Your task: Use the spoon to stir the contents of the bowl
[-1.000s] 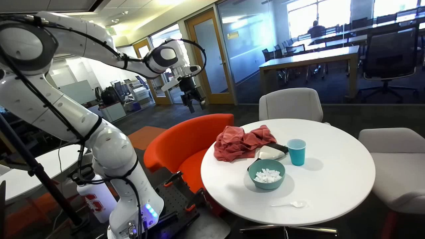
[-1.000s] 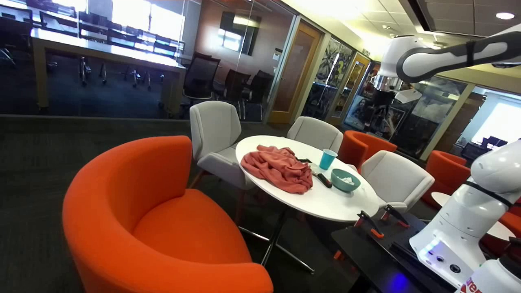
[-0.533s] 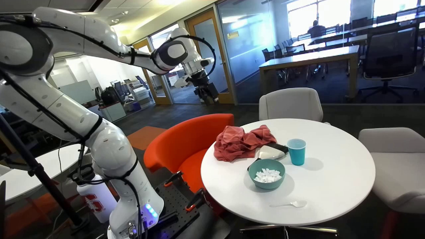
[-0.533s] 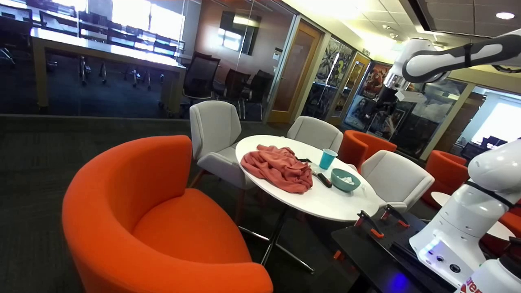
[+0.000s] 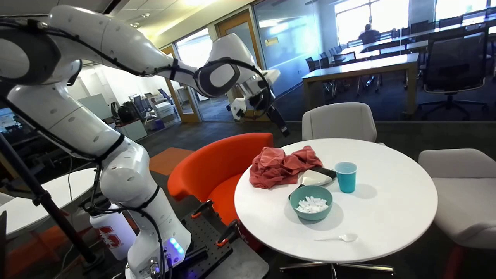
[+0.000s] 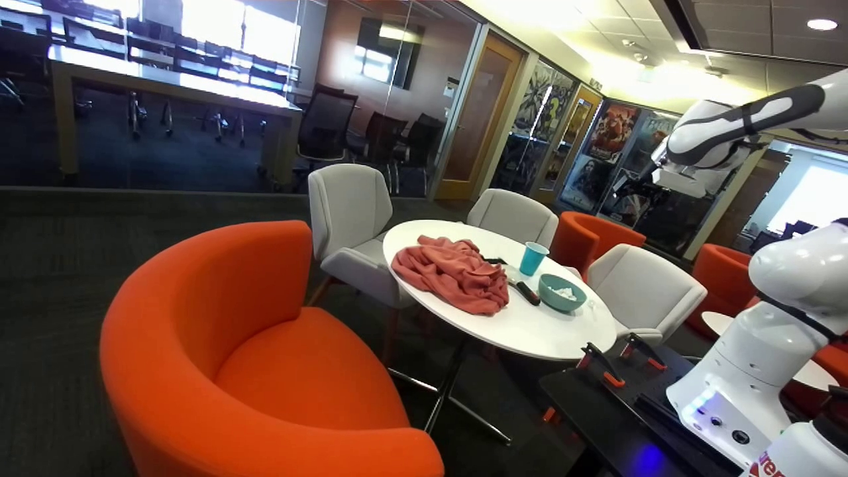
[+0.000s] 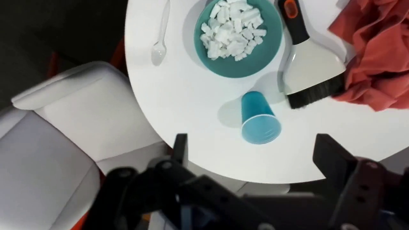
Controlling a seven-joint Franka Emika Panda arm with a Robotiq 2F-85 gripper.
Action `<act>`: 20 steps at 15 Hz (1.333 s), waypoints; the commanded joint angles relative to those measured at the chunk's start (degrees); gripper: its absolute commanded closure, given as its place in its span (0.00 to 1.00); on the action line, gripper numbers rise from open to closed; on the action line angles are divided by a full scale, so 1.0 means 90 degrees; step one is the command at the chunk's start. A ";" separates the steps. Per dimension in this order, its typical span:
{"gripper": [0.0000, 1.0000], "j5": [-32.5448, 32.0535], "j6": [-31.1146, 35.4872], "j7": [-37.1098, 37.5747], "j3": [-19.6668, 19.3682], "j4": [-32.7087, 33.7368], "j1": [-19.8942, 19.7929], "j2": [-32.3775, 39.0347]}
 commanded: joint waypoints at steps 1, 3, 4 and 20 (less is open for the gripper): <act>0.00 -0.0098 0.1484 0.0865 -0.0017 -0.0220 -0.0596 0.0929; 0.00 -0.0338 0.2410 0.1550 0.0059 -0.0268 -0.1035 0.1694; 0.00 -0.0603 0.2790 0.2007 0.0112 -0.0242 -0.1277 0.2107; 0.00 -0.2043 0.3038 0.3693 -0.0176 0.0478 -0.1569 0.3984</act>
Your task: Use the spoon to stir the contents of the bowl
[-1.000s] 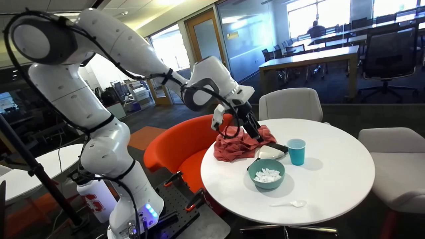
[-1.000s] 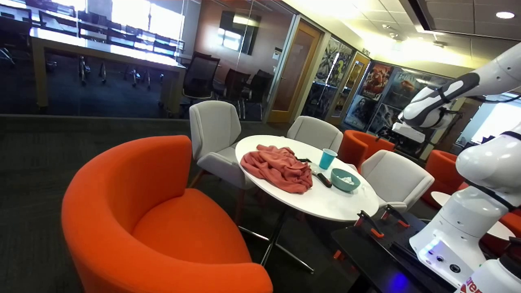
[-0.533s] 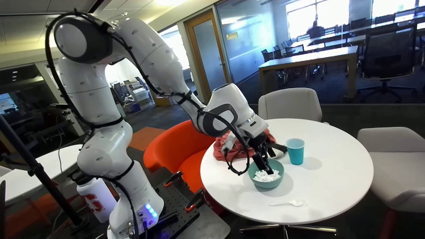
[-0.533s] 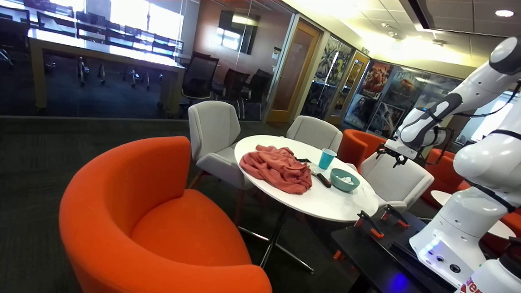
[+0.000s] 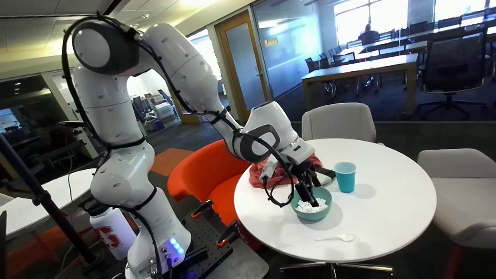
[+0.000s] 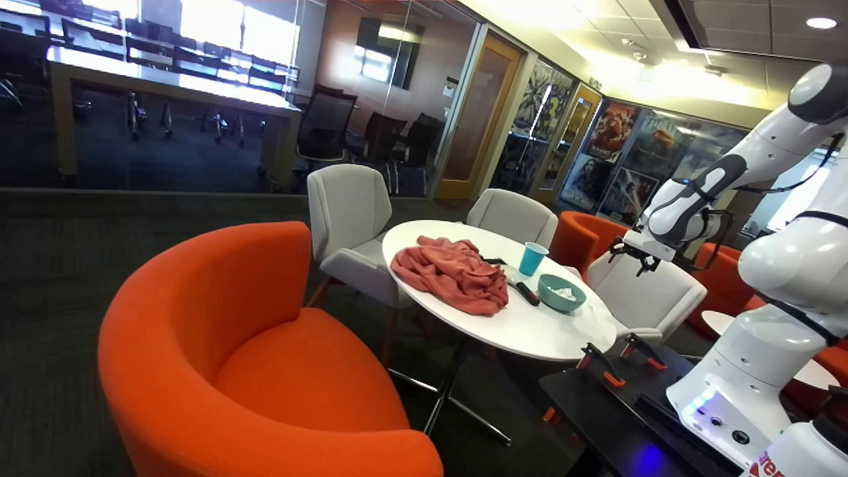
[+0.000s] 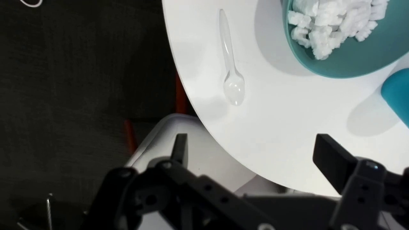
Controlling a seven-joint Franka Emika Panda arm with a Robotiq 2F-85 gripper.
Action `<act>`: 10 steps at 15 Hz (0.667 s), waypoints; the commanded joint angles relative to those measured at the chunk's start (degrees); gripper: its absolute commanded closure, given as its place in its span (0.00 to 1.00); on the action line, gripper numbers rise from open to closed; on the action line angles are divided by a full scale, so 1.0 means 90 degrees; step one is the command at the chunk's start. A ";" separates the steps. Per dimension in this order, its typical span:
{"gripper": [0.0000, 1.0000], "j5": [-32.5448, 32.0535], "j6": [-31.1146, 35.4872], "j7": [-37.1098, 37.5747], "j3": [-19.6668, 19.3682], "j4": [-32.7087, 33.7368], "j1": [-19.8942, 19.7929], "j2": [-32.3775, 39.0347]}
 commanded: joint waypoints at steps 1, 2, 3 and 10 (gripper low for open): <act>0.00 -0.0061 0.0138 -0.0189 0.0040 0.0253 -0.0029 0.0655; 0.00 -0.0050 0.0164 -0.0289 0.0076 0.0294 -0.0063 0.0831; 0.00 -0.0078 0.0177 -0.0341 0.0056 0.0354 -0.0060 0.0991; 0.00 0.2122 0.0921 -0.2322 -0.0597 0.0598 0.0723 0.2076</act>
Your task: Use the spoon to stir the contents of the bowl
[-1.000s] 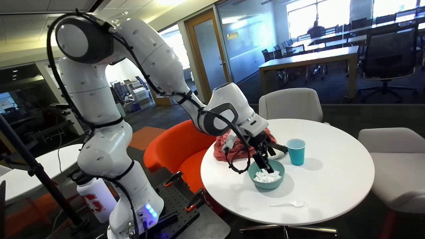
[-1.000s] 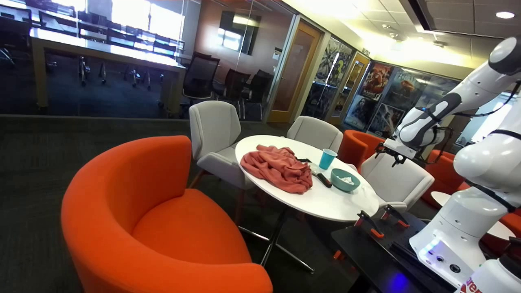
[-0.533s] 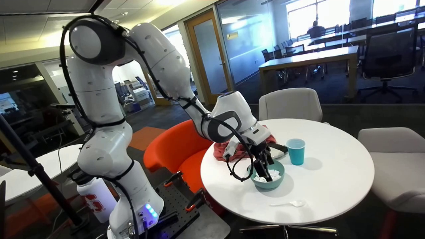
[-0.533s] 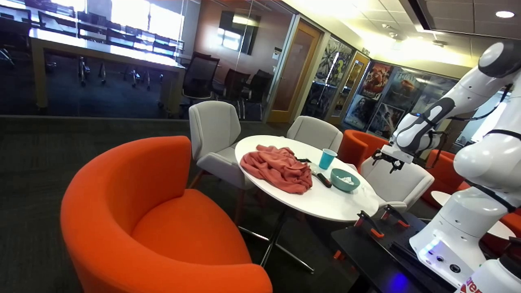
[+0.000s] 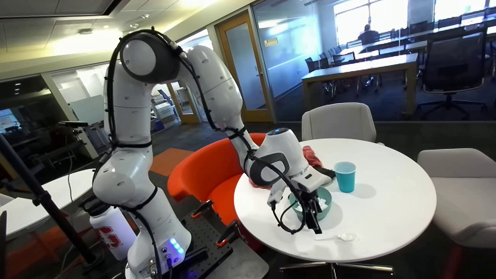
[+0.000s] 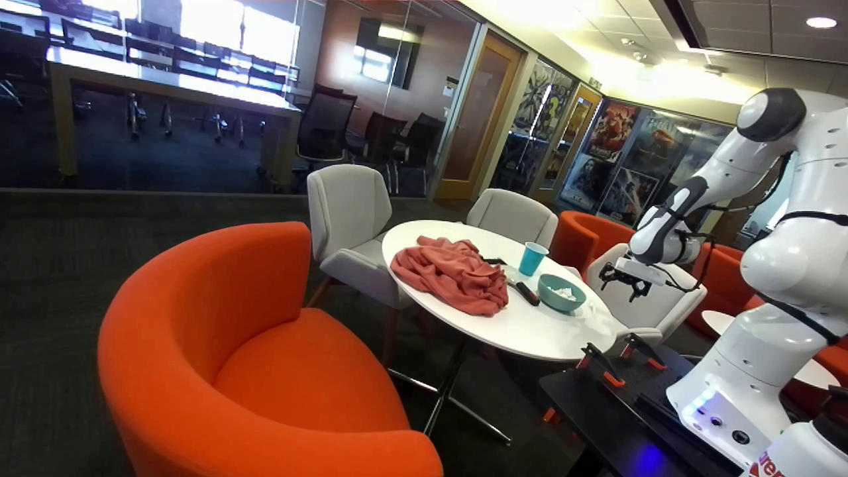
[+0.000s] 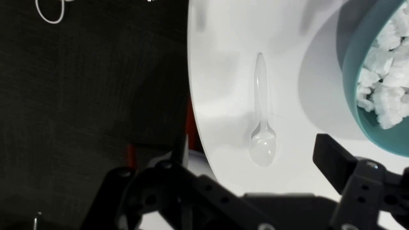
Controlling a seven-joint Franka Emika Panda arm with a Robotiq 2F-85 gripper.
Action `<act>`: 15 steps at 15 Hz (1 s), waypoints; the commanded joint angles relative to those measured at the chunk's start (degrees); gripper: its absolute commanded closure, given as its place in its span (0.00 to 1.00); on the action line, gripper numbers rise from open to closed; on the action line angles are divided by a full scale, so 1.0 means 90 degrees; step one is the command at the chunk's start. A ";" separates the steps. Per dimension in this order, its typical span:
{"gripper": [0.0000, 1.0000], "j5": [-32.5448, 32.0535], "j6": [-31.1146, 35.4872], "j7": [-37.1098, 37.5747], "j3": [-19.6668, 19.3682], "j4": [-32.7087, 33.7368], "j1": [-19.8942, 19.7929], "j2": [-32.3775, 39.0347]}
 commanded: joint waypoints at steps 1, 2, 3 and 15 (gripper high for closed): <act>0.00 0.1377 0.0571 -0.1241 -0.0110 0.0154 0.0276 0.0560; 0.00 0.1717 0.0703 -0.1554 -0.0024 0.0165 0.0245 0.0671; 0.00 0.1975 0.0811 -0.1823 0.0133 0.0207 0.0131 0.0788; 0.24 0.2738 0.0971 -0.2819 0.0621 0.0815 -0.0301 0.1612</act>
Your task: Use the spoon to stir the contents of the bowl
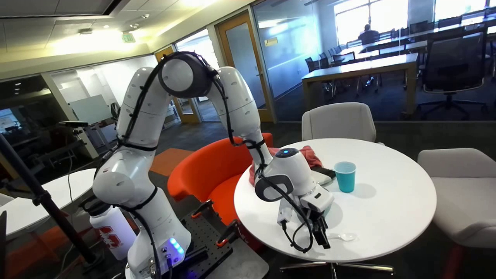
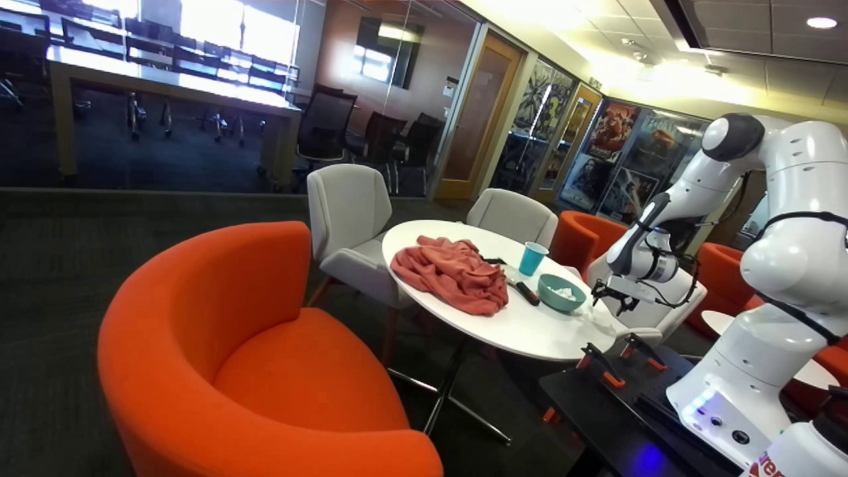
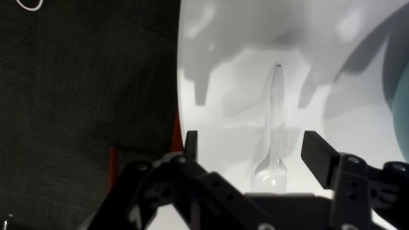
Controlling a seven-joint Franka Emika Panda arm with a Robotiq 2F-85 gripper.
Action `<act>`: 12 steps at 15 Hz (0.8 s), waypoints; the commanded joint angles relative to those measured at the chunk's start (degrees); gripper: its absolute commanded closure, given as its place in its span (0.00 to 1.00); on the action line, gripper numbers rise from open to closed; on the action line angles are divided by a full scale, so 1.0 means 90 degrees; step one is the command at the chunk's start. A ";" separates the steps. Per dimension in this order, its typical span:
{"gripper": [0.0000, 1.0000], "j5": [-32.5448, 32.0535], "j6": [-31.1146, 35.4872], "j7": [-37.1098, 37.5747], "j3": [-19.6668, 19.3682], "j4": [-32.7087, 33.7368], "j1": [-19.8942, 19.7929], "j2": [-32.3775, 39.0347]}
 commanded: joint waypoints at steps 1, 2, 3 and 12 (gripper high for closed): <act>0.28 0.0184 0.0176 -0.0361 0.0251 0.0185 -0.0275 0.0208; 0.24 0.0179 0.0173 -0.0404 0.0301 0.0223 -0.0326 0.0252; 0.25 0.0181 0.0172 -0.0417 0.0351 0.0262 -0.0380 0.0295; 0.34 0.0173 0.0149 -0.0500 0.0456 0.0411 -0.0368 0.0528</act>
